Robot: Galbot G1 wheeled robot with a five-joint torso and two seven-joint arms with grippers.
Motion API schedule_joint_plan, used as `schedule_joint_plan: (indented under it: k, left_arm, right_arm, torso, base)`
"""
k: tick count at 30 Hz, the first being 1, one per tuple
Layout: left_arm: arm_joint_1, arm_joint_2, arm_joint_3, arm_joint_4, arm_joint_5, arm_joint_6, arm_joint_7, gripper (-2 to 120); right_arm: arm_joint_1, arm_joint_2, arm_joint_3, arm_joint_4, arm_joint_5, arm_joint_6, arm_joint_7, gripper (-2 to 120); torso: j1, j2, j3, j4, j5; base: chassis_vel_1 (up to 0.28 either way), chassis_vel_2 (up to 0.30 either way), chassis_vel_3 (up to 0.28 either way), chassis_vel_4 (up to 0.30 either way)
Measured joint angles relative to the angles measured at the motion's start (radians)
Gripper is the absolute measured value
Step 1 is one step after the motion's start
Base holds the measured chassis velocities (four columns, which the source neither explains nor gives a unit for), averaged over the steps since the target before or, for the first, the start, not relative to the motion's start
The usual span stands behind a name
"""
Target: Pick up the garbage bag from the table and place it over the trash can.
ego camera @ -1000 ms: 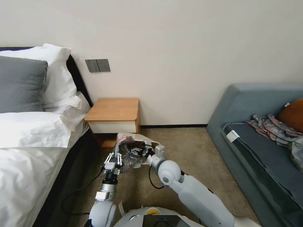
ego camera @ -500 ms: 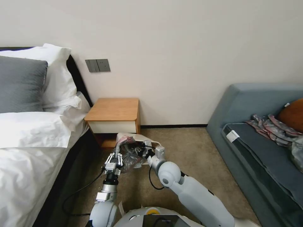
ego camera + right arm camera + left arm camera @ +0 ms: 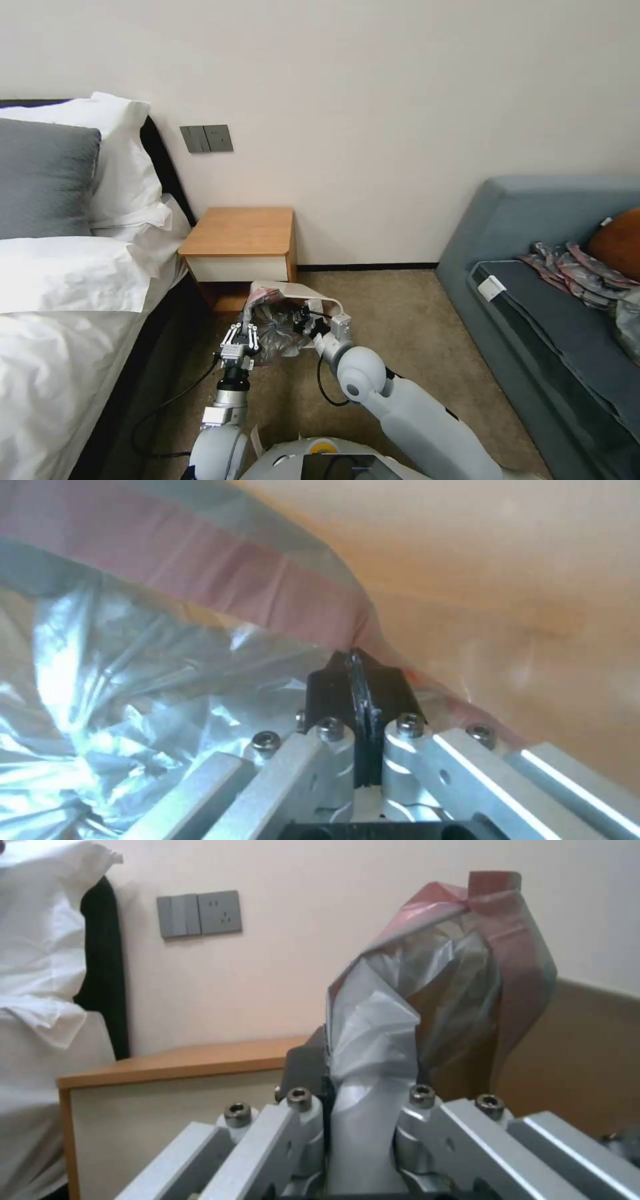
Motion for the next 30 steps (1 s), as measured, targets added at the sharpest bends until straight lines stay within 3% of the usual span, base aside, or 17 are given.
schedule_joint_plan:
  k: [12,17,20,21,23,24,26,30]
  left_arm:
    - [-0.010,-0.002,-0.001,0.015,-0.016,0.022,-0.020,8]
    - [-0.019,-0.006,-0.011,0.018,-0.019,0.025,-0.029,8]
    - [-0.030,-0.012,-0.029,0.026,-0.014,0.017,-0.033,8]
    - [-0.030,-0.012,-0.029,0.026,-0.014,0.017,-0.033,8]
    - [-0.033,-0.012,-0.034,0.028,-0.010,0.014,-0.036,7]
    - [-0.033,-0.012,-0.034,0.028,-0.010,0.014,-0.036,7]
    - [-0.035,-0.014,-0.036,0.029,0.008,0.006,-0.037,7]
    - [-0.035,-0.017,-0.037,0.030,0.028,-0.005,-0.034,7]
  right_arm:
    - [-0.023,-0.031,0.013,0.080,0.002,-0.009,-0.006,0]
    - [-0.045,-0.055,0.038,0.139,0.077,-0.038,0.025,0]
    - [-0.047,-0.072,0.065,0.232,0.292,-0.081,0.134,10]
    - [-0.047,-0.072,0.065,0.232,0.292,-0.081,0.134,10]
    - [-0.036,-0.080,0.096,0.293,0.476,-0.101,0.233,22]
    - [-0.036,-0.080,0.096,0.293,0.476,-0.101,0.233,22]
    - [-0.011,-0.083,0.122,0.327,0.669,-0.107,0.365,32]
    - [0.010,-0.079,0.131,0.328,0.749,-0.107,0.444,43]
  torso:
    - [0.000,0.000,0.000,0.0001,0.0000]
    - [0.000,0.000,0.000,0.0000,0.0000]
    - [0.000,0.000,0.000,0.0000,0.0000]
    - [0.000,0.000,0.000,0.0000,0.0000]
    - [0.000,0.000,0.000,0.0000,0.0000]
    - [0.000,0.000,0.000,0.0000,0.0000]
    - [0.000,0.000,0.000,0.0000,0.0000]
    - [0.000,0.000,0.000,0.0000,0.0000]
  base:
    - [0.000,0.000,0.000,0.000]
    - [0.000,0.000,0.000,0.000]
    - [0.000,0.000,0.000,0.000]
    - [0.000,0.000,0.000,0.000]
    - [0.000,0.000,0.000,0.000]
    - [0.000,0.000,0.000,0.000]
    - [0.000,0.000,0.000,0.000]
    - [0.000,0.000,0.000,0.000]
